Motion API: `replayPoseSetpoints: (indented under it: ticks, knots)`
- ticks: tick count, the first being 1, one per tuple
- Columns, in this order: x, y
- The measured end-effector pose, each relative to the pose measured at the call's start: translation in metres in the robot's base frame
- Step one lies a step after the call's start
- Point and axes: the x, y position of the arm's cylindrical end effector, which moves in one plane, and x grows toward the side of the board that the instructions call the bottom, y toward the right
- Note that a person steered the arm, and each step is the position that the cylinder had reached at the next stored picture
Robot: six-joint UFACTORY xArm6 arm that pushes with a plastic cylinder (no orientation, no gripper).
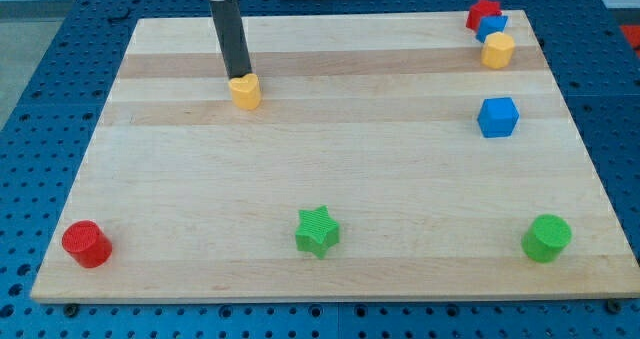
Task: Slide the yellow heart to the top of the blue cube
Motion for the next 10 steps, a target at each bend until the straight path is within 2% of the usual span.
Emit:
replayPoseSetpoints:
  ticks: [2, 3, 4, 5, 6, 8, 9, 10]
  knots:
    - [0.005, -0.051]
    - [0.029, -0.049]
    - [0.031, -0.004]
    - [0.014, 0.073]
    - [0.006, 0.116]
    - [0.006, 0.100]
    - [0.022, 0.104]
    - [0.039, 0.131]
